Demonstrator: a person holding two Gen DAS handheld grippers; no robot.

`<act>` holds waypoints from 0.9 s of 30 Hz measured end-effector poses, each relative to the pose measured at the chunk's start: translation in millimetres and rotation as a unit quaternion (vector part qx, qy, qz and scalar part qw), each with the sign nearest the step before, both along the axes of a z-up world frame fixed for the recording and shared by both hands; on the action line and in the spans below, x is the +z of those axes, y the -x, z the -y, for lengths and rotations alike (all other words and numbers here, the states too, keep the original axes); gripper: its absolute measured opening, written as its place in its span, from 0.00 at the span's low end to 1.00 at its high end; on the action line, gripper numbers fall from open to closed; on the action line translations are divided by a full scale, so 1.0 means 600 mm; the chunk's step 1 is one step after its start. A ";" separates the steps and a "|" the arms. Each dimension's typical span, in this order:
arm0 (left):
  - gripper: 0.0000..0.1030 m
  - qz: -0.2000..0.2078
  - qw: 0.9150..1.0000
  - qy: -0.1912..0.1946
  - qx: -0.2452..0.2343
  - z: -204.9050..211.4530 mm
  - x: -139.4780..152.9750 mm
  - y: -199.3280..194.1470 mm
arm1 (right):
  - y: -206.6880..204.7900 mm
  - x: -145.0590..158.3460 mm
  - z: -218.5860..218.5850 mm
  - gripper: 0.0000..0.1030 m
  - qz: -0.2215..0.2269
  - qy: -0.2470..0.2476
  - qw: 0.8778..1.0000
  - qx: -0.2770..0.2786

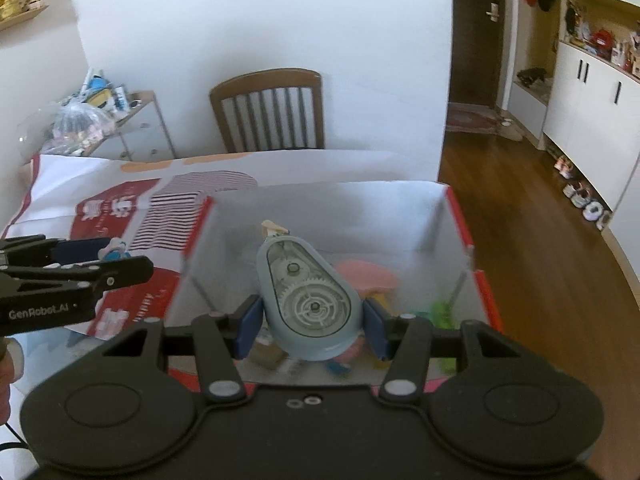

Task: Organize rigid objects
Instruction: 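Carry the tape dispenser and blue-white toy into the shoebox with both grippers, then open the right gripper releasing the tape dispenser while the left gripper releases the blue-white toy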

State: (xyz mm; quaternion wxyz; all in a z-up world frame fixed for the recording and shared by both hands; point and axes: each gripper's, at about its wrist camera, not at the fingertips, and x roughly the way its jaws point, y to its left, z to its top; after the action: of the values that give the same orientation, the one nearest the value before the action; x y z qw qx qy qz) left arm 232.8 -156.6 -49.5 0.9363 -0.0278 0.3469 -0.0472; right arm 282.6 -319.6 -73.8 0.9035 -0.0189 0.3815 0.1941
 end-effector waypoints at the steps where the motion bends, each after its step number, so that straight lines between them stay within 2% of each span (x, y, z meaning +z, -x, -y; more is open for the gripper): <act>1: 0.58 -0.004 1.000 -0.002 -0.004 0.010 -0.004 -0.006 | -0.005 -0.004 0.011 0.52 -0.001 0.000 1.000 -0.002; 11: 0.58 -0.065 0.998 -0.017 -0.017 0.078 -0.059 -0.077 | -0.067 -0.042 0.056 0.52 -0.017 0.025 1.000 0.009; 22: 0.58 -0.118 0.992 -0.052 -0.010 0.119 -0.110 -0.149 | -0.119 -0.085 0.036 0.51 -0.020 0.057 0.997 0.042; 27: 0.58 -0.137 0.989 -0.048 -0.007 0.125 -0.125 -0.167 | -0.129 -0.101 0.035 0.51 -0.026 0.067 0.996 0.061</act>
State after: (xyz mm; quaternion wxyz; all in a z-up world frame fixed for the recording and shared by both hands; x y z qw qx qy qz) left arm 332.8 -231.4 -124.4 0.8800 0.0133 0.4737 -0.0323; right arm 360.0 -340.6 -134.4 0.8765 -0.0977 0.4154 0.2228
